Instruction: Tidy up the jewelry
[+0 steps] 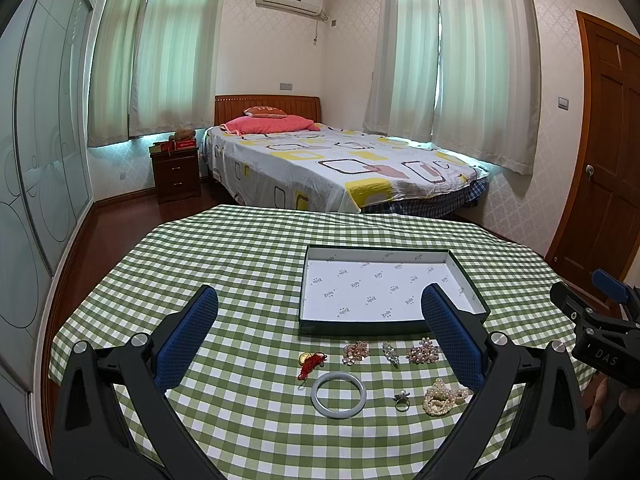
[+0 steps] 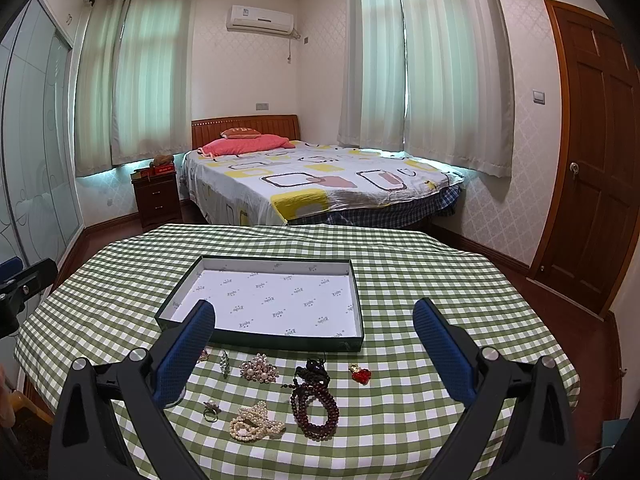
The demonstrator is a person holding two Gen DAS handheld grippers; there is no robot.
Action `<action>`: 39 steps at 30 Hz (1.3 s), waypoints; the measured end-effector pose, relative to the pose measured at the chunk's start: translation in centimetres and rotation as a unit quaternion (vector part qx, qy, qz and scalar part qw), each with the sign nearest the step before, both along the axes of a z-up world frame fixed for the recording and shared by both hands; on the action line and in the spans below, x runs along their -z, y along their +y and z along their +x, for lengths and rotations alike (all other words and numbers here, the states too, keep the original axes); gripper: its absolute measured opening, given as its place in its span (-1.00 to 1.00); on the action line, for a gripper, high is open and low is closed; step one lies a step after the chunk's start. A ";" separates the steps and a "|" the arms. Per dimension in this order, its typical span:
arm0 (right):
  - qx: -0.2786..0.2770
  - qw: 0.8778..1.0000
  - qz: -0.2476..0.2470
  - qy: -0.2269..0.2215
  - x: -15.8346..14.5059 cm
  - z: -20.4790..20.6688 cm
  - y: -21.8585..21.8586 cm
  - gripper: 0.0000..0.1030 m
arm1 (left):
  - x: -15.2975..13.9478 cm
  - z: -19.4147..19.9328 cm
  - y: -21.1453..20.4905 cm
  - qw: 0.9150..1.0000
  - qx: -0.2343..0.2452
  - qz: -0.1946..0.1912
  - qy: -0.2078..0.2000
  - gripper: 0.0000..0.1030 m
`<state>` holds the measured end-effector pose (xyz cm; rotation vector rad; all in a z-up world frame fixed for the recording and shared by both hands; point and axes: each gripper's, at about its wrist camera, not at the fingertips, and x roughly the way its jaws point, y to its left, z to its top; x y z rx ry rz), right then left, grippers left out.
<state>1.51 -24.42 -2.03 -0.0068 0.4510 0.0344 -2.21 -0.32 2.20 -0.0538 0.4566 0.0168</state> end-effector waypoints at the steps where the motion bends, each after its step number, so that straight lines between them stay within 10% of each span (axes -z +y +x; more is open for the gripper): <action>1: 0.000 1.000 0.000 0.000 0.0 0.0 0.0 0.88 | 0.0 0.0 0.0 1.000 0.000 0.000 0.000 0.92; 20: -0.013 1.000 0.005 -0.001 2.6 0.9 -0.4 0.88 | 3.1 1.5 0.0 1.000 0.015 0.011 0.003 0.92; 39: 0.003 0.996 0.017 0.088 13.9 3.8 -3.1 0.88 | 15.6 8.4 0.0 0.989 0.036 0.014 0.146 0.92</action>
